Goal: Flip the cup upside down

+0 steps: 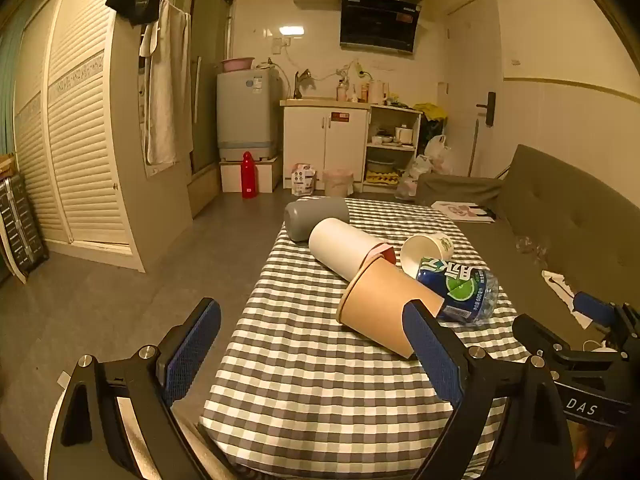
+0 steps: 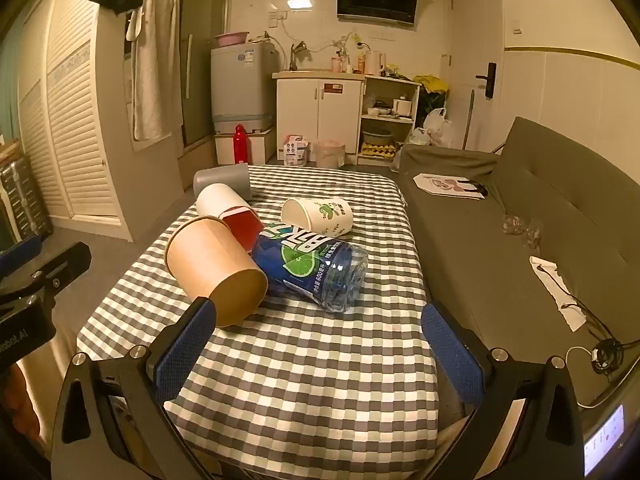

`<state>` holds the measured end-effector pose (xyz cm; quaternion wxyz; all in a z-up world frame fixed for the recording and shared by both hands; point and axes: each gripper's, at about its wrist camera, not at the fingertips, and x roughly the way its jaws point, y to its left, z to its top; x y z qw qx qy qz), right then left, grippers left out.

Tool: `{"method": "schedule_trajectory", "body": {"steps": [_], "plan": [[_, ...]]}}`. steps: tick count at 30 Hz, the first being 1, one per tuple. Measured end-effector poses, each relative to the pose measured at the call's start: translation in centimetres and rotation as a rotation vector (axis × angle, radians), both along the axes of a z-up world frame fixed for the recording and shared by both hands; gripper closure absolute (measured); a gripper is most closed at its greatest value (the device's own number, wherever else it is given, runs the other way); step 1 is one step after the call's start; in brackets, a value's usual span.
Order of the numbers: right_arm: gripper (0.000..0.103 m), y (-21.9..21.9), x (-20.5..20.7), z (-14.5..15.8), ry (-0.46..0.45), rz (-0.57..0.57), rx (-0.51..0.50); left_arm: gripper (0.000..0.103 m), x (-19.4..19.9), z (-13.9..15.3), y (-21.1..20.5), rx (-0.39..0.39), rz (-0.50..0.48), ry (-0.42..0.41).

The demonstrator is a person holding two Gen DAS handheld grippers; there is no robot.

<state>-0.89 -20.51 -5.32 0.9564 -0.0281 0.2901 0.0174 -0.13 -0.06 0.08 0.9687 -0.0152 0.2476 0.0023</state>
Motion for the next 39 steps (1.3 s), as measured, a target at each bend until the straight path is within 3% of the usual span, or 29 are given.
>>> {"method": "schedule_trajectory", "body": {"steps": [6,39], "plan": [[0.000,0.02,-0.01,0.16,0.001,0.002,-0.001,0.008,0.41,-0.37,0.16,0.011,0.005,0.029],[0.000,-0.06,0.06,-0.40,0.011,0.000,-0.002,0.008,0.10,-0.38,0.22,0.008,0.014,0.024]]}}
